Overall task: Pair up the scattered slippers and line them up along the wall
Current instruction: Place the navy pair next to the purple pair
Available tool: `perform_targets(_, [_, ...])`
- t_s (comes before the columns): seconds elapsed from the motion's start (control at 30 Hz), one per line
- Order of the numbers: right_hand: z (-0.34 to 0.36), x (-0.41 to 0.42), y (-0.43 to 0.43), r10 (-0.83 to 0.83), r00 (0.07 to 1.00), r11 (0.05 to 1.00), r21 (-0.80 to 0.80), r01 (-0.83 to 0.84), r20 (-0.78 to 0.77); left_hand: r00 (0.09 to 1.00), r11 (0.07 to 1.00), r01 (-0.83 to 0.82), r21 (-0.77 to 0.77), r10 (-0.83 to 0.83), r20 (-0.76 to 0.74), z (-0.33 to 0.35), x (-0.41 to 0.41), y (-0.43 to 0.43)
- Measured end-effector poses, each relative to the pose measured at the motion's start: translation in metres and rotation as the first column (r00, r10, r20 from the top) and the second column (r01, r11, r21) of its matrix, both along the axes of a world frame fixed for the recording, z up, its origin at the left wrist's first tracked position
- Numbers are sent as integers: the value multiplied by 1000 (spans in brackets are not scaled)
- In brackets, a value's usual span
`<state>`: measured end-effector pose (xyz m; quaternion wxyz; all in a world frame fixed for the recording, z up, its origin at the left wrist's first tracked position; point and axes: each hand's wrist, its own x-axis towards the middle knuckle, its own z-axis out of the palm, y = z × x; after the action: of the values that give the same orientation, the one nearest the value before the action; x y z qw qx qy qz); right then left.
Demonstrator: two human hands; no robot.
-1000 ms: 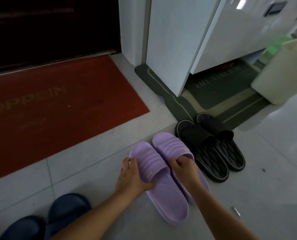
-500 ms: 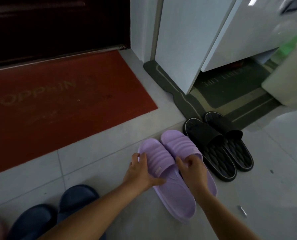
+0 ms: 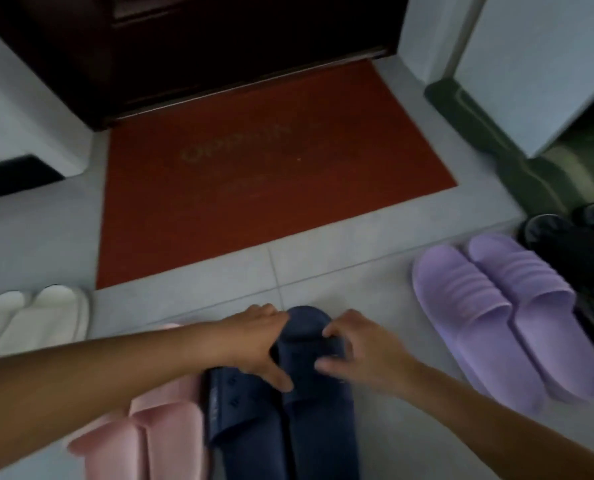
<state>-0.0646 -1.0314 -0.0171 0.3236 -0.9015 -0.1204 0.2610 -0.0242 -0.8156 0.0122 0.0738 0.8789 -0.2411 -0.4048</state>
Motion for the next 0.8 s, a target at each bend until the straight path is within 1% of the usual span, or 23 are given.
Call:
perform_targets(0.03, [-4, -5, 12, 148, 988, 984, -90, -152, -44, 1000, 998, 3, 58, -2, -16, -3, -9, 21])
perform_targets(0.07, [-9, -7, 21, 287, 956, 935, -200, -293, -55, 999, 994, -8, 109, 13, -43, -8, -22, 38])
perform_targets(0.1, [-12, -8, 28, 406, 913, 865, -303, -400, -44, 996, 988, -20, 153, 33, -83, -15, -36, 52])
perform_targets(0.13, [-14, -8, 32, 489, 872, 800, -381, -463, -32, 992, 983, -31, 182, 53, -113, -23, -52, 60])
perform_targets(0.17, [-14, -6, 36, 538, 842, 752, -435, -495, -29, 993, 981, -45, 188, 65, -101, -31, -66, 65])
perform_targets(0.2, [-14, -5, 38, 567, 823, 717, -474, -511, -27, 997, 982, -59, 177, 69, -47, -38, -76, 66])
perform_targets(0.27, [-14, -2, 42, 588, 809, 686, -517, -512, -20, 993, 987, -90, 131, 79, 86, -46, -83, 65])
perform_targets(0.3, [-13, -1, 41, 582, 813, 685, -522, -508, -26, 989, 990, -103, 98, 91, 118, -46, -81, 62])
perform_targets(0.4, [-5, 7, 28, 532, 845, 713, -512, -480, -51, 981, 991, -134, -4, 133, 143, -44, -67, 48])
perform_targets(0.5, [2, 19, -4, 500, 866, 729, -529, -435, -23, 976, 990, -124, -72, 135, 172, -44, -52, 17])
perform_targets(0.63, [9, 33, -46, 452, 892, 732, -565, -380, -14, 970, 987, -135, -92, 151, 192, -43, -31, -29])
perform_targets(0.8, [7, 45, -69, 419, 908, 742, -565, -361, -29, 971, 989, -136, -63, 145, 192, -44, -18, -54])
